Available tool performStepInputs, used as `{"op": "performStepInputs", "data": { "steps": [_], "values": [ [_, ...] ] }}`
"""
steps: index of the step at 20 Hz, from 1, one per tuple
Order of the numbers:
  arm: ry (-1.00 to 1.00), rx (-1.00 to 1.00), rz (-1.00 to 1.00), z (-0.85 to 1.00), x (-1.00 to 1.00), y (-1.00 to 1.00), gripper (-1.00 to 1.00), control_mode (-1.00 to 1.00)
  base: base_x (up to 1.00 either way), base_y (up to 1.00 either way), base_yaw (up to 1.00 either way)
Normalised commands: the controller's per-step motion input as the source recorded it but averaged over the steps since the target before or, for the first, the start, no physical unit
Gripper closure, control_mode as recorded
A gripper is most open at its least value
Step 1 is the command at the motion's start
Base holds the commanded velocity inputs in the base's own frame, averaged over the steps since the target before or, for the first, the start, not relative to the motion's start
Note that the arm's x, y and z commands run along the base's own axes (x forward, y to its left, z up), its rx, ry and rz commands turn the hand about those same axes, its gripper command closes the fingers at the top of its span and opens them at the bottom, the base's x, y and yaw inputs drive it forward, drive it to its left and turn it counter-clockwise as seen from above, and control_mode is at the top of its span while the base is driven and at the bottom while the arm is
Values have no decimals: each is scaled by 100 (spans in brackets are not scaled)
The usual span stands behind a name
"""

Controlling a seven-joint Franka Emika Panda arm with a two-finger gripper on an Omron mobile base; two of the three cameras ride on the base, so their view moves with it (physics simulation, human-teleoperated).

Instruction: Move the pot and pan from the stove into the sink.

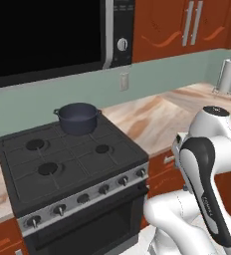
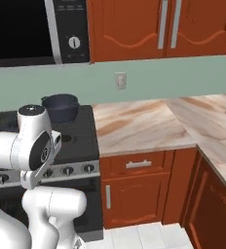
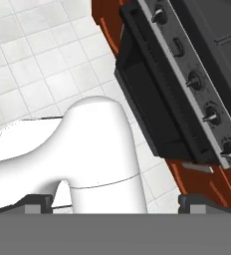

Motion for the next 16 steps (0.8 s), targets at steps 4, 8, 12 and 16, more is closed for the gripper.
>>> {"op": "performStepInputs", "data": {
  "steps": [4,8,12,16],
  "values": [
    [0,0,0,0,0,0,-100,100,-10,41,35],
    [0,0,0,0,0,0,-100,100,-13,33,35],
    [0,0,0,0,0,0,-100,100,-16,18,33],
    [0,0,0,0,0,0,-100,100,-12,11,29]
  ]
}}
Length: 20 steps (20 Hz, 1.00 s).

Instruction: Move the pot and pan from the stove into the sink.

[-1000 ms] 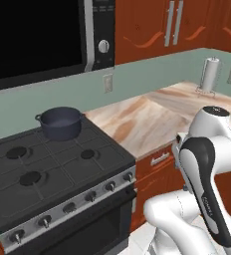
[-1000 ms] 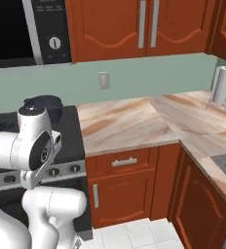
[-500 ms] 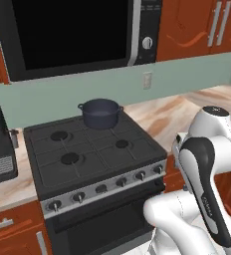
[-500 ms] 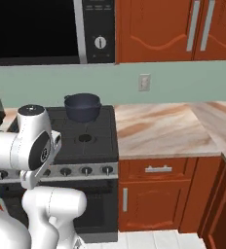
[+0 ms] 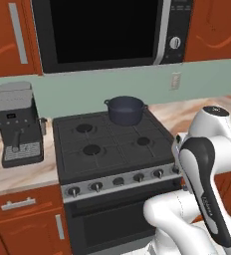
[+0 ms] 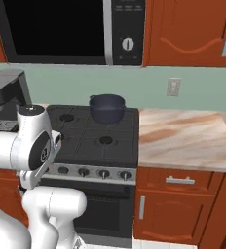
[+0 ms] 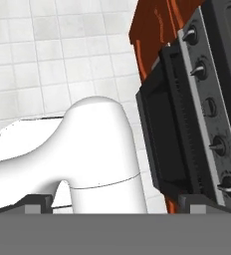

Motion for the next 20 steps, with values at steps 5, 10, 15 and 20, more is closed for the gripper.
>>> {"op": "performStepInputs", "data": {
  "steps": [5,10,15,20],
  "values": [
    [0,0,0,0,0,0,-100,100,0,4,4],
    [0,0,0,0,0,0,-100,100,1,-32,3],
    [0,0,0,0,0,0,-100,100,1,-67,3],
    [0,0,0,0,0,0,-100,100,0,-54,2]
  ]
}}
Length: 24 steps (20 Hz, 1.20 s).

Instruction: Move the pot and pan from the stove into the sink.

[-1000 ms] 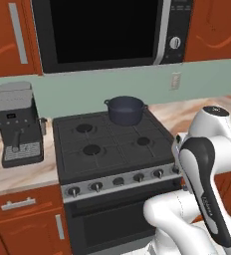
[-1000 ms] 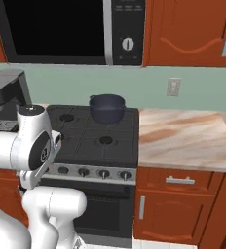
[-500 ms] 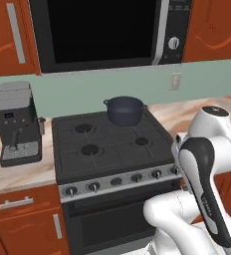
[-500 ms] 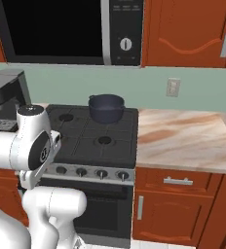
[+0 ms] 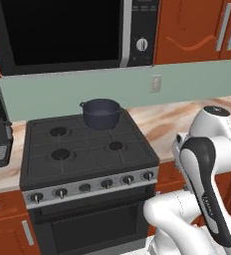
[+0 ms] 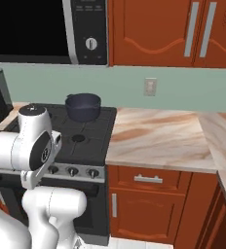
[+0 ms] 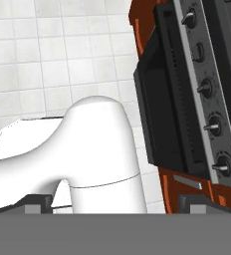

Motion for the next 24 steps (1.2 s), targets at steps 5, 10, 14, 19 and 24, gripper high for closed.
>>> {"op": "performStepInputs", "data": {
  "steps": [5,10,14,19,24],
  "values": [
    [0,0,0,0,0,0,-100,100,1,-2,0],
    [0,0,0,0,0,0,-100,100,42,0,0],
    [0,0,0,0,0,0,-100,100,60,0,0],
    [0,0,0,0,0,0,-100,100,49,0,0],
    [0,0,0,0,0,0,-100,-100,5,0,0]
  ]
}}
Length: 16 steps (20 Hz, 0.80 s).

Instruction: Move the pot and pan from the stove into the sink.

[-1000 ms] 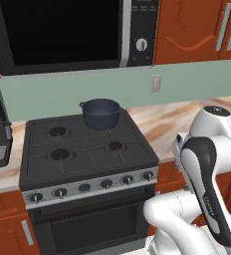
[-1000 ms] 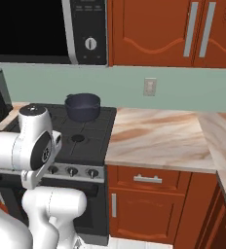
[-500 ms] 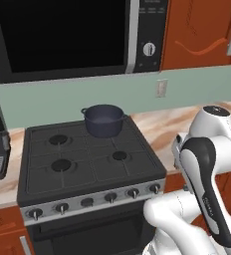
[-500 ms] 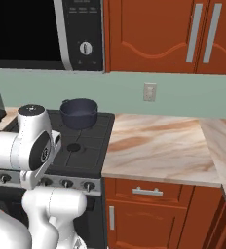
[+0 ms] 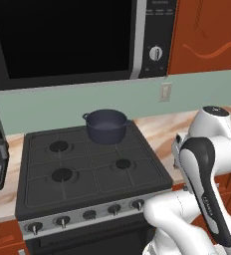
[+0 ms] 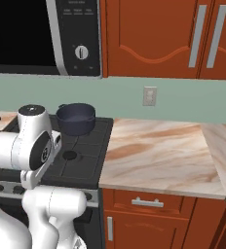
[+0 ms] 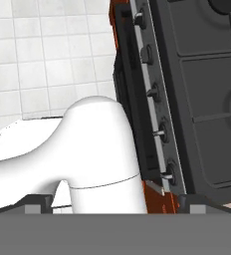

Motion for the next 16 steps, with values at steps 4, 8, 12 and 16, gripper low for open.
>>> {"op": "performStepInputs", "data": {
  "steps": [4,8,12,16],
  "values": [
    [0,0,-4,2,11,7,-100,-100,0,0,0],
    [0,-2,-12,11,25,29,-100,-100,0,0,0],
    [-1,-1,-15,17,20,25,-100,-100,0,0,0],
    [-2,-1,-15,18,12,22,-100,-100,0,0,0]
  ]
}}
